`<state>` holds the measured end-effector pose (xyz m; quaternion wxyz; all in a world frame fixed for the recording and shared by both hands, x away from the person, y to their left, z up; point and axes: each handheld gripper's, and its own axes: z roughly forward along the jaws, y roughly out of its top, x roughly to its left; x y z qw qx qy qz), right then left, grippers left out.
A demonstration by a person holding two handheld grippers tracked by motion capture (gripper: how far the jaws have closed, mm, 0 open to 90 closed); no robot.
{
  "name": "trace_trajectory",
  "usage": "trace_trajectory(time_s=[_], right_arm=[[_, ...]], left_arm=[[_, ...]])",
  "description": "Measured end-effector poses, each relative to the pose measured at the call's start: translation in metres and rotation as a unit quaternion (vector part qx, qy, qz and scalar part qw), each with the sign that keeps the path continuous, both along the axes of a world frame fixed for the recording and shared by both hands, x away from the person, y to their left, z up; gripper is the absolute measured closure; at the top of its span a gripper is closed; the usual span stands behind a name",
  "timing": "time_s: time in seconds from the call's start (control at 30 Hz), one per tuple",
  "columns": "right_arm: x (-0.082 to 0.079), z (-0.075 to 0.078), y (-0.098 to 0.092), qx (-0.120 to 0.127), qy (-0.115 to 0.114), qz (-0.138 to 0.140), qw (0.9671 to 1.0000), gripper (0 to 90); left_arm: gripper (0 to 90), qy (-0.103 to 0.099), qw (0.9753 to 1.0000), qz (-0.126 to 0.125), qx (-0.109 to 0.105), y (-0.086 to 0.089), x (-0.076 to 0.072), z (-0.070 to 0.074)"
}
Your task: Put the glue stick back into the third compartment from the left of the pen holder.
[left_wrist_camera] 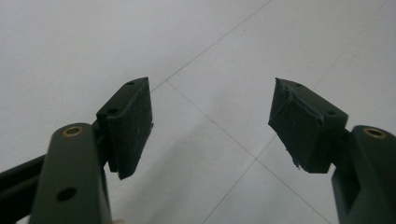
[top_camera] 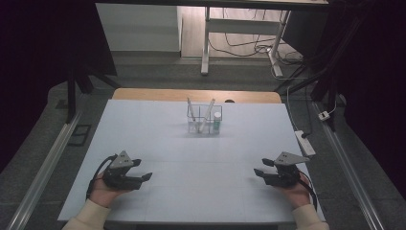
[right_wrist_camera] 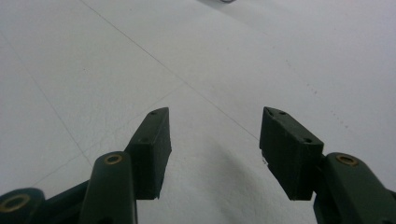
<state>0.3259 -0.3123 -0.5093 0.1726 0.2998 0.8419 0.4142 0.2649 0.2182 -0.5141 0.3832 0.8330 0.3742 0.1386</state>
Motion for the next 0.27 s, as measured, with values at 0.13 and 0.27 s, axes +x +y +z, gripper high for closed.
trace_trajectory(time_s=[0.13,0.27], right_arm=[[-0.0003,0.0001,0.0006,-0.002,0.001,0.000,1.0000,42.8],[-0.0001,-0.0004,0.0010,-0.007,0.001,0.002,1.0000,41.7]], left_arm=[[29.8,0.000,1.0000,0.000,0.001,-0.0002,0.0000,-0.0001],[29.7,0.001,1.0000,-0.001,0.002,-0.0001,0.0001,-0.0004]])
